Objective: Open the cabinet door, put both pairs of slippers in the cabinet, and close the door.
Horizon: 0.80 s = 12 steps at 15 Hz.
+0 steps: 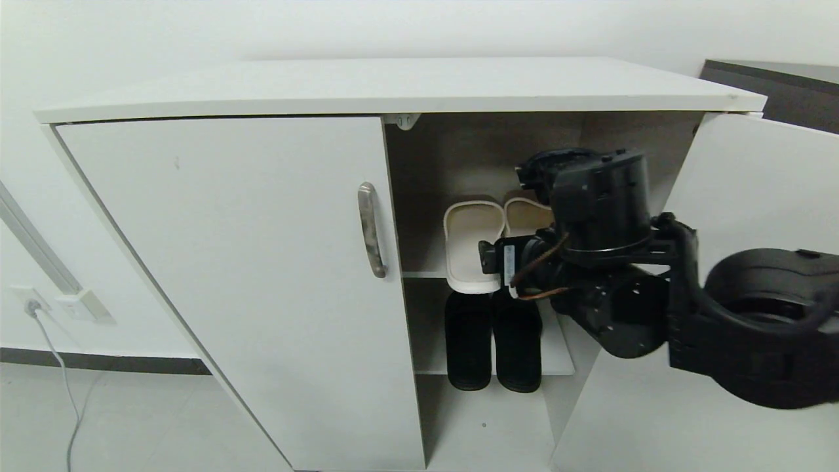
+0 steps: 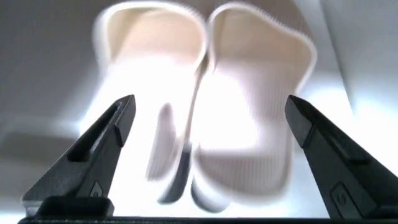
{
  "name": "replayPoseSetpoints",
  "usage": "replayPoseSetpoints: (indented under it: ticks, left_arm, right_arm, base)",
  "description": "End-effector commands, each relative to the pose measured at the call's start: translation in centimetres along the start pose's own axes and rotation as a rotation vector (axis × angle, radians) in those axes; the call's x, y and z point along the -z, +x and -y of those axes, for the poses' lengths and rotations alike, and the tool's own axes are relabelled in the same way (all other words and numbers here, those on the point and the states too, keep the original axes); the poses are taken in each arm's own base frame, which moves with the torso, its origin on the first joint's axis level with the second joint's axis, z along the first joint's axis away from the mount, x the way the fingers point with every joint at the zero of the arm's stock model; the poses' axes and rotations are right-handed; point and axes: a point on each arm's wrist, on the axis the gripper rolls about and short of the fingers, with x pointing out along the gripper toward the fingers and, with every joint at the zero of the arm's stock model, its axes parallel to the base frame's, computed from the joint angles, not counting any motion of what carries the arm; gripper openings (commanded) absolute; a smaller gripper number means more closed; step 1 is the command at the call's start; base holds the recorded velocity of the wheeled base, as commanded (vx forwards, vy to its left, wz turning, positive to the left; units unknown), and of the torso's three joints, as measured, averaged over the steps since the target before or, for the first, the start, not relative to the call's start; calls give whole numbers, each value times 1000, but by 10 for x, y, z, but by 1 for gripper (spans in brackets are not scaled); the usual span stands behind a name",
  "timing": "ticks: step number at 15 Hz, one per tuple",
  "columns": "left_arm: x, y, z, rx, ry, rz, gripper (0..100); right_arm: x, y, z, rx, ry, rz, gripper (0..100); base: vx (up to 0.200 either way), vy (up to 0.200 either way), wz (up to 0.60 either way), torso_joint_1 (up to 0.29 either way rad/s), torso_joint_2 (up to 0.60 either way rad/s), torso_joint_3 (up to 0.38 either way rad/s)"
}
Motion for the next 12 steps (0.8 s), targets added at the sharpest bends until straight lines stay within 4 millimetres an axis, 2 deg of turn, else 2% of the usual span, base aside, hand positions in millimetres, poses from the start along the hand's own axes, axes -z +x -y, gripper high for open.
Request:
replayPoseSetpoints:
  ticks: [1,2,12]
  left_arm:
    - [0,0,0,-1,0,0,0]
    - [0,0,0,-1,0,0,0]
    - [0,0,0,-1,-1,0,0]
  right_arm:
    - [-8,-36,17,-95,35,35,100]
    - [-5,-38,18,-110,37,40,0]
    - [24,-33,14,-154,-19,-12,0]
  base:
    - [0,0,0,0,0,0]
    - [0,0,0,0,0,0]
    - [0,0,0,0,0,0]
